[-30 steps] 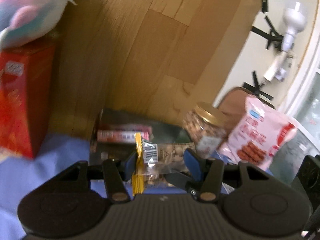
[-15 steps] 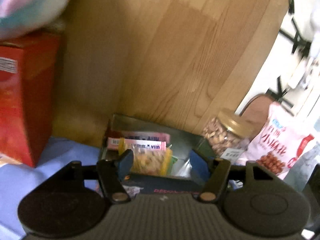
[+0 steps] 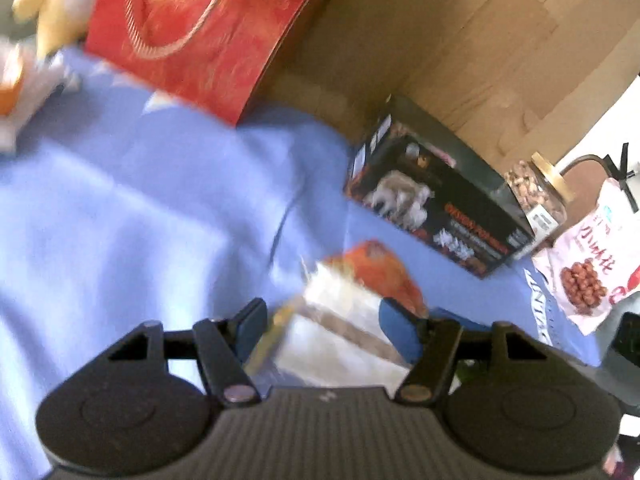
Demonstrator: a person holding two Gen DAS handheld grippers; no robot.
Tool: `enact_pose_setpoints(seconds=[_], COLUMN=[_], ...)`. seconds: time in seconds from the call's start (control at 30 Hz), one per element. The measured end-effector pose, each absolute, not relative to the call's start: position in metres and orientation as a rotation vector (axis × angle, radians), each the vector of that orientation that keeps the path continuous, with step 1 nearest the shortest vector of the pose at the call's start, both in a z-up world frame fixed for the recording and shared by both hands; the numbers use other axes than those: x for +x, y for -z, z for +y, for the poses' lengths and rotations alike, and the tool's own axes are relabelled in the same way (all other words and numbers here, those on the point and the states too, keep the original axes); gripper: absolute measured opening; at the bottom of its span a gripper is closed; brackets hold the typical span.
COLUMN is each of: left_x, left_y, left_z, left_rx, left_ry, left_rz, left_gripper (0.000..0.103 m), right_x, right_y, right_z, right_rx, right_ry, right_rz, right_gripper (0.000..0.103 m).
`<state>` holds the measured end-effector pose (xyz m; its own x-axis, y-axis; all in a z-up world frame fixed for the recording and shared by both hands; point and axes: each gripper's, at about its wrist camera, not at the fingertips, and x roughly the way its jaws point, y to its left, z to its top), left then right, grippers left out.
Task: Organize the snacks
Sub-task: 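Move the left tool to the white-wrapped bread packet and grasp it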
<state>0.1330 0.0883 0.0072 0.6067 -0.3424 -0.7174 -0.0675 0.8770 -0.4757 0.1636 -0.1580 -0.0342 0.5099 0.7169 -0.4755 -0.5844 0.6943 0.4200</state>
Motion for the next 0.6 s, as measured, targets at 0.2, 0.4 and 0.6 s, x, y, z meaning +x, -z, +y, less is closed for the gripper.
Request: enact_pose_setpoints(seconds=[0.2,0.4,0.6], left_x=[0.092,0.050,0.018], left_y=[-0.012,-0.012,-0.018], left_z=[0.090,0.091,0.089], left_rx=[-0.484,-0.484,-0.445], left_ry=[0.216,0.239,0.287], left_rz=[0.885,0.893,0.871], left_gripper=[0.060,0.060,0.063], right_x=[0.112,0.047,-0.009], right_y=[0.021,0.027,0.042], right_z=[-0.145,-0.140,-0.141], right_rx=[0.052,-0.147,-0.299], right_ry=[-0.804,-0.887,-0.887], right_rz=[0.581,0.470,0.362], right_gripper=[0.046,0.046,0.056])
